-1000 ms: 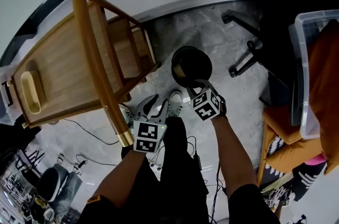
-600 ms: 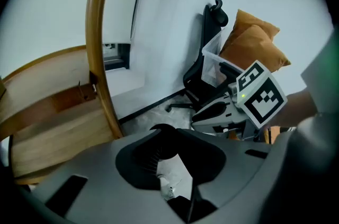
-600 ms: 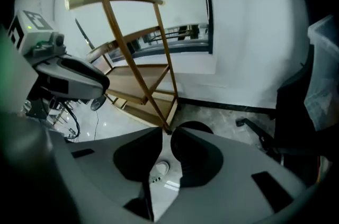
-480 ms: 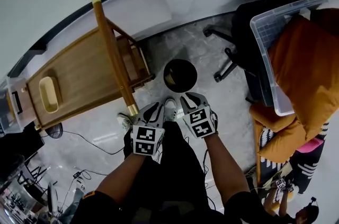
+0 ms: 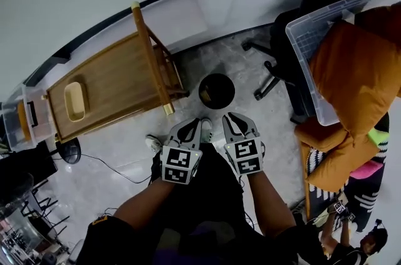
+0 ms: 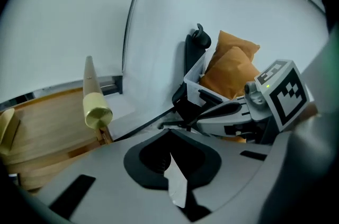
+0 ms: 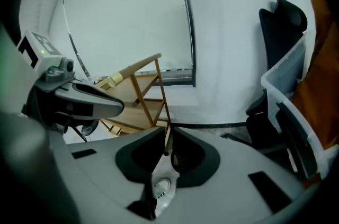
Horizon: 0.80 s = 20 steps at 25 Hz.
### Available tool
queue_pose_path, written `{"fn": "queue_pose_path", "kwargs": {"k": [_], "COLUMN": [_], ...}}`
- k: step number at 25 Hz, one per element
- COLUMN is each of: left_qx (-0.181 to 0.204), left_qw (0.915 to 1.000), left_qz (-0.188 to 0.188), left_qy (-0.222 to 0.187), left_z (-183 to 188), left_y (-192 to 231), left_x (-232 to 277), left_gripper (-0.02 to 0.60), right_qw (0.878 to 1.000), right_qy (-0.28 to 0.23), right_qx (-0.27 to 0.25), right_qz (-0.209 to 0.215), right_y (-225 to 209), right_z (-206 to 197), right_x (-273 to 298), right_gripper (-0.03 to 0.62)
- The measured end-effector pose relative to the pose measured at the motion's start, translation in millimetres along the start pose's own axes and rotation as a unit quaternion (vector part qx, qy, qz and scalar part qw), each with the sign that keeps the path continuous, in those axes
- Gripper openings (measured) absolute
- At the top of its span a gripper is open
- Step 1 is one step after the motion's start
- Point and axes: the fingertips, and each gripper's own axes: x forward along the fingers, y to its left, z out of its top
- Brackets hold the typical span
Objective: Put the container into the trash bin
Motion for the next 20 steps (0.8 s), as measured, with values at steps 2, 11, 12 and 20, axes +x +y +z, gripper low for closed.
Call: {"fn": "queue_pose_path", "kwargs": {"k": [2, 11, 12, 20], "left_qx": [0.004, 0.012, 0.012, 0.009], "left_qw": [1.0000, 0.9996, 0.9996, 0.9990], "left_qz": [0.000, 0.006, 0.006, 0.005], "left_qy": [-0.002, -0.023, -0.024, -0.043], "left_z": [1.5, 15.7, 15.2, 15.4], "left_y": [-3.4, -10.5, -10.4, -10.1], "left_x": [-6.9, -25.7, -26.6, -43.0], "left_gripper": [0.007, 0.006, 0.006, 0.008], "right_qw": [1.000, 0.999, 0.999, 0.998], "right_qy": [-0.008, -0.028, -0.030, -0.043], "right_qx": [-0.003, -0.010, -0.011, -0.022], "right_qz": [-0.008, -0.021, -0.023, -0.027], "right_y": [1.8, 11.1, 11.8, 23.5], "right_z": [4.0, 12.4, 13.9, 24.2], "right_x": [-11.8, -39.5, -40.3, -52.5], "right_gripper": [0.058, 0.054, 0.054, 0.054]}}
